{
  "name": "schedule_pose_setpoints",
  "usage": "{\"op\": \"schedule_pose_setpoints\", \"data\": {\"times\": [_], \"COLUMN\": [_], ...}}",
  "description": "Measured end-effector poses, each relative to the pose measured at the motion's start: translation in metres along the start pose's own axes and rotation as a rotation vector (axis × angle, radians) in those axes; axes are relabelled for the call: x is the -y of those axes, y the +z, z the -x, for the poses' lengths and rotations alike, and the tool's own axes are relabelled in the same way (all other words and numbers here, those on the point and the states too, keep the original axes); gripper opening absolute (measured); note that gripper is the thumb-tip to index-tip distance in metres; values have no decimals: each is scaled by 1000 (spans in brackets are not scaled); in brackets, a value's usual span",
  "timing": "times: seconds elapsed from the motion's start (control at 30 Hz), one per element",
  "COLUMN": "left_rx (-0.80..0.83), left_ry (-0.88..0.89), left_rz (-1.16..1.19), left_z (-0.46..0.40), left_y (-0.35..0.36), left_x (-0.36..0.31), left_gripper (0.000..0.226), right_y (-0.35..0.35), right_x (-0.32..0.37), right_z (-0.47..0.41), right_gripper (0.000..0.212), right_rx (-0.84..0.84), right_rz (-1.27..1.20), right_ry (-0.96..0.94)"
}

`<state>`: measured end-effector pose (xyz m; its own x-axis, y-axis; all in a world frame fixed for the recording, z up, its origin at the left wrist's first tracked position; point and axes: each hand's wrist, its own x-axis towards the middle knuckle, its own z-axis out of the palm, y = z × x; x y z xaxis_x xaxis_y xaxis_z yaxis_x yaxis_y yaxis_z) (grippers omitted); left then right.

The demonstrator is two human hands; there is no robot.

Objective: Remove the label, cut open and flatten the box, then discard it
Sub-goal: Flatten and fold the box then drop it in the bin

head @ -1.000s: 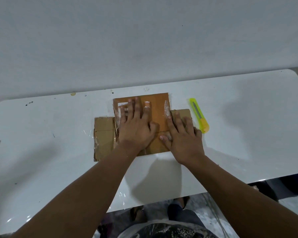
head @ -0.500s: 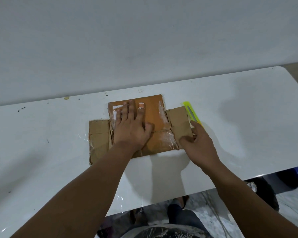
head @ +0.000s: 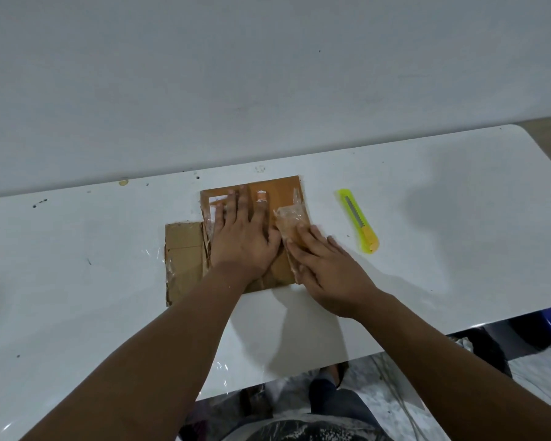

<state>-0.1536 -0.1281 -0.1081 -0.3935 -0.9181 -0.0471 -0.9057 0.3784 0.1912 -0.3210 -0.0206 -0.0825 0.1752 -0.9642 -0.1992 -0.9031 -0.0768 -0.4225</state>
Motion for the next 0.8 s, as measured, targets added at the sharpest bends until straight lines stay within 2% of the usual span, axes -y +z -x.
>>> {"op": "schedule_pose_setpoints", "data": {"times": [0.2,0.3,0.37,0.43,0.5,0.57,0.63,0.67,0.73,0.8], "left_rx": [8,-18,-36,-52,-143,-290,-325,-281,-106,23], "left_ry": [-8,-12,-12,-41,-76,-109,-247,-374,-658,-789], "left_rz": [49,91,179,401,641,577,388,336,367,505], "left_z": [-3,-2,1,4,11,22,38,48,67,77], "left_y": [2,0,-5,-14,-29,-39,-45,-47,-53,-56], "left_x": [4,5,6,7,11,23,42,51,64,68], "left_gripper": [66,63,58,52,44,39,45,52,72,94], "right_y": [3,2,1,1,-1,-2,-2,-1,0,0], "right_x": [1,6,8,10,12,13,14,14,13,14], "right_z": [-3,-3,-2,-3,-5,-7,-7,-7,-7,-8], "right_gripper": [55,62,63,56,55,54,54,54,54,54], "right_rx": [45,62,69,70,69,78,82,83,86,86], "right_rz": [111,153,167,184,191,182,165,163,164,156], "right_ry": [57,76,90,104,107,114,122,124,127,134]}}
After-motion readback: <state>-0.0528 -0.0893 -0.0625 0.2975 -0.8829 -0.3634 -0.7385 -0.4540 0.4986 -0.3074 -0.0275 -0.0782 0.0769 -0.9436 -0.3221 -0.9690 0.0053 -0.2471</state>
